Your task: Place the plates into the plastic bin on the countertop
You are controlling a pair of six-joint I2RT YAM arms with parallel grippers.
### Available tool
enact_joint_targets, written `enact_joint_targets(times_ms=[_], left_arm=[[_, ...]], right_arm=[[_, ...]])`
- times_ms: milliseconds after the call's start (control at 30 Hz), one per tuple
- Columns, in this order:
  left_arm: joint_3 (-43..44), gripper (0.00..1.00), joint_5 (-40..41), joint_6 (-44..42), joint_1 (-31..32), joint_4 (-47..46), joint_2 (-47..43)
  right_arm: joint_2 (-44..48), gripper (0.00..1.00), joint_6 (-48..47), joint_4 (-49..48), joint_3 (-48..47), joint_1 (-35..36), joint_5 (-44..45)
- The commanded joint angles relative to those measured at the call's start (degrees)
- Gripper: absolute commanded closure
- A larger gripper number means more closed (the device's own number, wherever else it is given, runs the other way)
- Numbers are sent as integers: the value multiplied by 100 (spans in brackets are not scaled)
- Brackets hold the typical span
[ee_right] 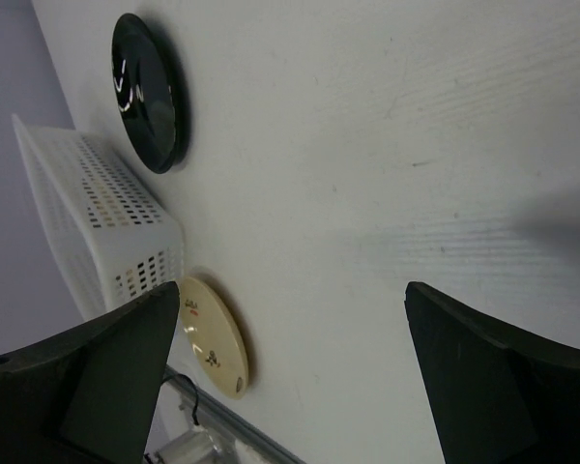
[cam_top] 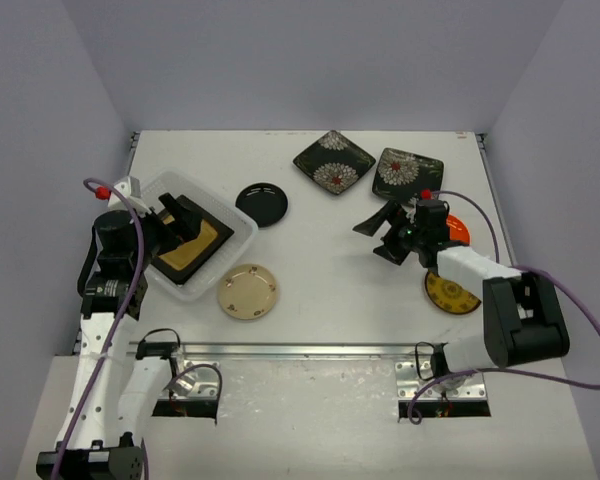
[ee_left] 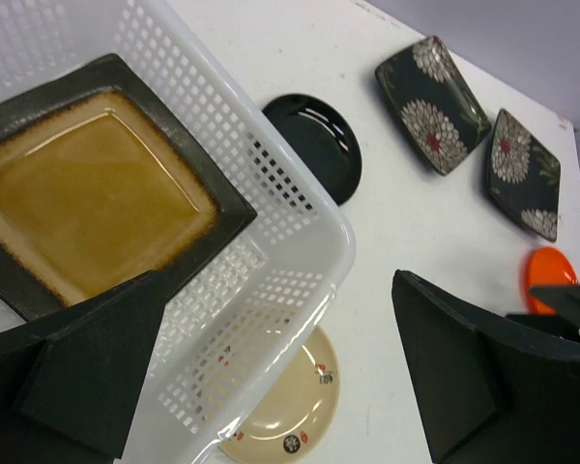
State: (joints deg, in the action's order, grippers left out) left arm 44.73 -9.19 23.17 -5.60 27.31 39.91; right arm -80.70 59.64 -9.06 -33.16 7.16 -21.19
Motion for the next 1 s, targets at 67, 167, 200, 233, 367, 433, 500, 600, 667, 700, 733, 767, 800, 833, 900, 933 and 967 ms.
enact_joint_targets(times_ms=[67,167,200,233,367,433,500,600,667,700,733,767,800,833,900,933,967], left_arm=[[-267,0,124,-142,173,-445,-358],[-318,0,62,-117,173,-476,-391],[-325,0,49,-111,173,-489,-407],[-328,0,50,-109,173,-492,-413],[-353,0,-32,-102,173,-529,-398],[-360,0,-91,-102,173,-542,-405],[-369,0,-109,-102,173,-559,-439],[-378,0,-124,-102,176,-572,-478],[-386,0,-164,-102,182,-586,-481],[-386,0,-178,-102,182,-588,-473],[-386,0,-209,-102,182,-595,-464],[-386,0,-251,-102,182,-596,-456],[-385,0,-257,-104,187,-604,-447],[-378,0,-249,-120,216,-604,-442],[-376,0,-229,-128,217,-604,-467],[-371,0,-213,-128,217,-604,-473],[-369,0,-206,-133,217,-604,-475]], right_arm=[[-889,1,815,-1091,-652,385,1215],[-1422,2,797,-1044,-1151,547,1653],[-1597,3,808,-1035,-1269,580,1689],[-1816,5,828,-1024,-1433,624,1819],[-2847,16,1009,-863,-2190,666,2131],[-3393,22,1206,-730,-2613,673,2250],[-3718,28,1303,-306,-3162,673,2441],[-4367,30,1579,224,-3695,676,2576],[-4617,36,1685,397,-4057,673,2579],[-4797,38,1773,544,-4190,673,2592],[-4899,41,1823,614,-4362,673,2625],[-4996,45,1884,867,-4601,673,2674],[-5111,49,1888,970,-4677,673,2671],[-5315,59,1905,1297,-5100,673,2610],[-5552,71,1949,1515,-5330,681,2585],[-5596,78,2003,1537,-5369,682,2585],[-5634,83,2045,1557,-5385,682,2580]])
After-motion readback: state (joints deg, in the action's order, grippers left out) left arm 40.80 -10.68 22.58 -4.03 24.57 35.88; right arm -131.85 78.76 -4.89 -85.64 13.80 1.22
